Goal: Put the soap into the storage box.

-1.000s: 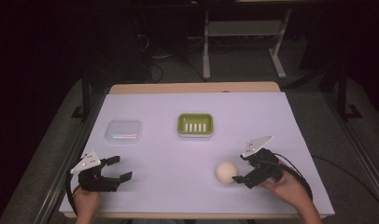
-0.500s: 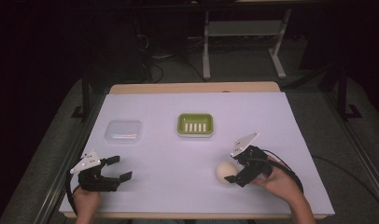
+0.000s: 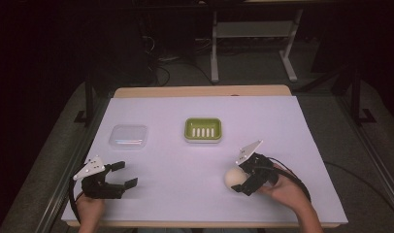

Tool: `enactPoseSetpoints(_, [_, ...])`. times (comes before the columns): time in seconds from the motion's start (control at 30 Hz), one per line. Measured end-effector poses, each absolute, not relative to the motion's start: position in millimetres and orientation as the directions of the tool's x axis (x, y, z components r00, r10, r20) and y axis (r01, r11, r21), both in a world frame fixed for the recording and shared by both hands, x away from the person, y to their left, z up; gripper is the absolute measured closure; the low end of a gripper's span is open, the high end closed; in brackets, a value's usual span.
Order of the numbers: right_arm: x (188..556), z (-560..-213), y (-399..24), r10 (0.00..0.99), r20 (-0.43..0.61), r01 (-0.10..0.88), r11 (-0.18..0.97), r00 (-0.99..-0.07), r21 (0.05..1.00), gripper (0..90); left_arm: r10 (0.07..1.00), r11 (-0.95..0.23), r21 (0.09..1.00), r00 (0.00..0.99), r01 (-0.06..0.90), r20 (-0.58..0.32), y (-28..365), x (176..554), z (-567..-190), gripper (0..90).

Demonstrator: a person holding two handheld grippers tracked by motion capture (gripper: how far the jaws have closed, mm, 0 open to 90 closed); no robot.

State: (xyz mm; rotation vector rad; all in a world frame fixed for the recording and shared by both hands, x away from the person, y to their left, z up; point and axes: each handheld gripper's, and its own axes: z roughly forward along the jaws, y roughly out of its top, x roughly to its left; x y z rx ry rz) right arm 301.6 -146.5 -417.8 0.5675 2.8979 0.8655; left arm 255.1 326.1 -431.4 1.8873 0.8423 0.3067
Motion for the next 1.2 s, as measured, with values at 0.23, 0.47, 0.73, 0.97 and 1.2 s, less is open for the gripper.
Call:
enactPoseSetpoints(0.23, [300.3,-425.4,-142.5,0.360,0.043,0.329,0.789,-0.932,0.519,15.3,0.672,-0.250,0.874,0.724,0.416,-0.153,326.5,255.5,-431.0,13.2])
enactPoseSetpoints(0.47, [300.3,-430.2,-138.8,0.357,0.036,0.325,0.798,-0.933,0.507,15.4,0.675,-0.247,0.875,0.722,0.416,-0.152,327.9,256.2,-431.3,13.2])
enactPoseSetpoints(0.73, [300.9,-432.0,-135.4,0.344,0.020,0.307,0.810,-0.939,0.500,17.5,0.673,-0.245,0.874,0.723,0.419,-0.157,326.2,256.6,-431.6,13.1])
enactPoseSetpoints(0.97, [300.0,-432.6,-134.6,0.345,0.012,0.305,0.812,-0.938,0.497,18.6,0.671,-0.251,0.874,0.725,0.417,-0.153,326.2,256.9,-431.6,13.2])
enactPoseSetpoints(1.2, [301.0,-434.8,-132.7,0.348,0.003,0.306,0.820,-0.937,0.483,21.3,0.673,-0.246,0.874,0.723,0.418,-0.156,326.8,256.9,-431.6,13.1])
